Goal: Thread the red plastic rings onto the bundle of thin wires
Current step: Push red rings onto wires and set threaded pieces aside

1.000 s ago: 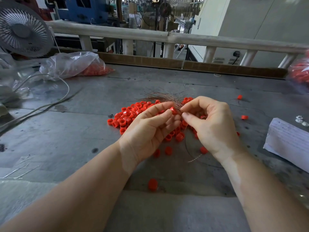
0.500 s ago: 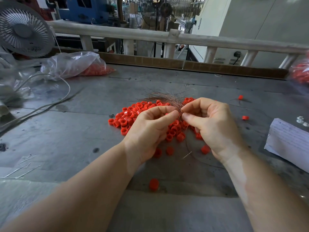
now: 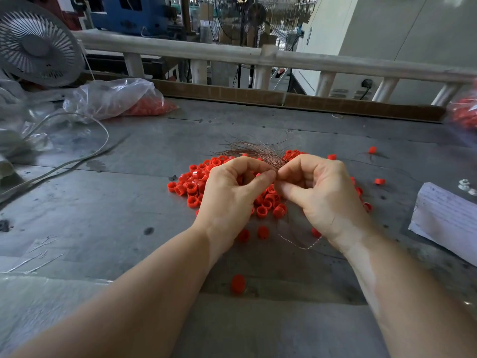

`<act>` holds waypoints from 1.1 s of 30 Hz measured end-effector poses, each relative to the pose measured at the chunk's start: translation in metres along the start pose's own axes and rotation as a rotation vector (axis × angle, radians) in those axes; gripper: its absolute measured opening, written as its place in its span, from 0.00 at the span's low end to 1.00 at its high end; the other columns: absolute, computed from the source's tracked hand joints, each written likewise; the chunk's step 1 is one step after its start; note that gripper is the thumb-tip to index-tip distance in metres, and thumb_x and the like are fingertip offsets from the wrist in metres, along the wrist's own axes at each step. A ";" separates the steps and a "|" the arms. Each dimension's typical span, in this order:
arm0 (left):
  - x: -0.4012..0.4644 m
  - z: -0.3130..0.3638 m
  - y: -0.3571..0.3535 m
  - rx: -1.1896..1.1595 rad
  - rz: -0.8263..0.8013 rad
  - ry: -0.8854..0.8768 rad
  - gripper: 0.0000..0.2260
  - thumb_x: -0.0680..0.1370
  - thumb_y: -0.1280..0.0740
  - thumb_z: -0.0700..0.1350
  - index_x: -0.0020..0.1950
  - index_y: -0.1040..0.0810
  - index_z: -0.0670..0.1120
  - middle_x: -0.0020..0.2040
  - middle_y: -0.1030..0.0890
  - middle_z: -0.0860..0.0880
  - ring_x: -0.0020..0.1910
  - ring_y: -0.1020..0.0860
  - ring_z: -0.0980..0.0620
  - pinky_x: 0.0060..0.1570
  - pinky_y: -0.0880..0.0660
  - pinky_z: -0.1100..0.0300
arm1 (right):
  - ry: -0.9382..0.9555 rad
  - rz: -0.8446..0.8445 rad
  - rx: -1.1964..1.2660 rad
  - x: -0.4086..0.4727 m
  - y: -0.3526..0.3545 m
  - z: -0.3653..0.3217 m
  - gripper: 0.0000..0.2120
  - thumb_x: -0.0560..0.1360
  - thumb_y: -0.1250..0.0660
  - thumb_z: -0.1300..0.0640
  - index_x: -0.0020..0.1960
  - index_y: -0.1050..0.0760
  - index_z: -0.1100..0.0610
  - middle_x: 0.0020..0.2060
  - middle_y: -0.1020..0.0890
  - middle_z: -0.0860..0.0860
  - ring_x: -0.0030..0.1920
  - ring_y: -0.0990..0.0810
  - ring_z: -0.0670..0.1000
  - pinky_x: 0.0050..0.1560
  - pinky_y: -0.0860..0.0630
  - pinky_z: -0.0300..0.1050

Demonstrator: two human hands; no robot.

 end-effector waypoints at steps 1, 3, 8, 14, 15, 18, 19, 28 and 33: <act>0.000 0.001 0.001 0.013 0.008 -0.007 0.09 0.73 0.30 0.39 0.34 0.20 0.50 0.29 0.28 0.49 0.25 0.35 0.58 0.27 0.37 0.68 | 0.015 -0.011 -0.033 0.000 -0.001 -0.001 0.15 0.69 0.29 0.70 0.34 0.24 0.51 0.28 0.22 0.44 0.32 0.24 0.40 0.37 0.25 0.33; 0.000 0.001 0.002 0.044 0.026 -0.012 0.11 0.72 0.30 0.37 0.32 0.21 0.50 0.26 0.27 0.52 0.24 0.34 0.60 0.26 0.36 0.69 | 0.035 -0.038 -0.096 0.000 -0.003 -0.003 0.15 0.69 0.29 0.70 0.35 0.24 0.51 0.28 0.22 0.44 0.31 0.24 0.39 0.36 0.26 0.33; 0.000 0.002 0.003 0.036 0.048 0.002 0.10 0.72 0.30 0.37 0.33 0.21 0.49 0.22 0.28 0.58 0.22 0.33 0.62 0.25 0.37 0.72 | 0.038 -0.066 -0.117 0.000 -0.004 -0.004 0.15 0.70 0.29 0.70 0.36 0.24 0.51 0.31 0.22 0.47 0.33 0.25 0.41 0.37 0.25 0.36; -0.001 0.000 0.002 -0.079 0.045 0.078 0.10 0.72 0.31 0.35 0.33 0.23 0.47 0.19 0.30 0.58 0.19 0.33 0.62 0.22 0.39 0.73 | 0.063 -0.075 -0.143 0.001 -0.004 -0.004 0.16 0.70 0.30 0.70 0.36 0.25 0.49 0.31 0.23 0.44 0.33 0.25 0.39 0.38 0.28 0.30; -0.002 -0.001 0.002 -0.095 0.044 0.098 0.10 0.72 0.32 0.35 0.33 0.23 0.46 0.19 0.30 0.58 0.19 0.34 0.61 0.21 0.39 0.72 | 0.065 -0.071 -0.156 0.001 -0.004 -0.004 0.16 0.70 0.30 0.69 0.36 0.26 0.49 0.32 0.23 0.45 0.34 0.25 0.40 0.39 0.28 0.31; -0.003 -0.003 0.000 -0.152 0.032 0.159 0.10 0.73 0.33 0.34 0.33 0.23 0.45 0.18 0.32 0.56 0.17 0.37 0.60 0.19 0.40 0.70 | 0.062 -0.057 -0.184 0.001 -0.003 -0.002 0.16 0.71 0.30 0.69 0.36 0.26 0.48 0.32 0.22 0.46 0.35 0.24 0.41 0.41 0.26 0.33; -0.003 -0.003 -0.001 -0.172 0.025 0.175 0.10 0.73 0.33 0.34 0.34 0.23 0.44 0.18 0.33 0.56 0.17 0.38 0.60 0.19 0.41 0.70 | 0.059 -0.051 -0.186 0.001 -0.003 -0.002 0.16 0.71 0.30 0.68 0.36 0.26 0.48 0.33 0.21 0.46 0.35 0.24 0.41 0.41 0.26 0.33; -0.001 0.002 0.001 0.011 -0.017 0.064 0.10 0.75 0.33 0.37 0.35 0.24 0.47 0.22 0.30 0.58 0.21 0.34 0.60 0.23 0.38 0.72 | 0.054 -0.111 -0.255 -0.002 -0.005 -0.001 0.11 0.72 0.30 0.67 0.38 0.23 0.52 0.33 0.20 0.47 0.36 0.23 0.43 0.41 0.28 0.32; -0.003 0.015 -0.003 0.464 0.027 -0.176 0.07 0.75 0.32 0.39 0.39 0.24 0.49 0.30 0.28 0.58 0.30 0.30 0.62 0.34 0.35 0.72 | 0.075 -0.107 -0.341 -0.003 -0.006 0.000 0.13 0.72 0.31 0.66 0.36 0.26 0.49 0.31 0.22 0.45 0.36 0.24 0.45 0.42 0.26 0.41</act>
Point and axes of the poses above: each hand's wrist, its own x-axis towards the middle knuckle, its own y-axis out of the back of the hand, z = x × y, the point moved 6 cm from there along x, towards the middle knuckle
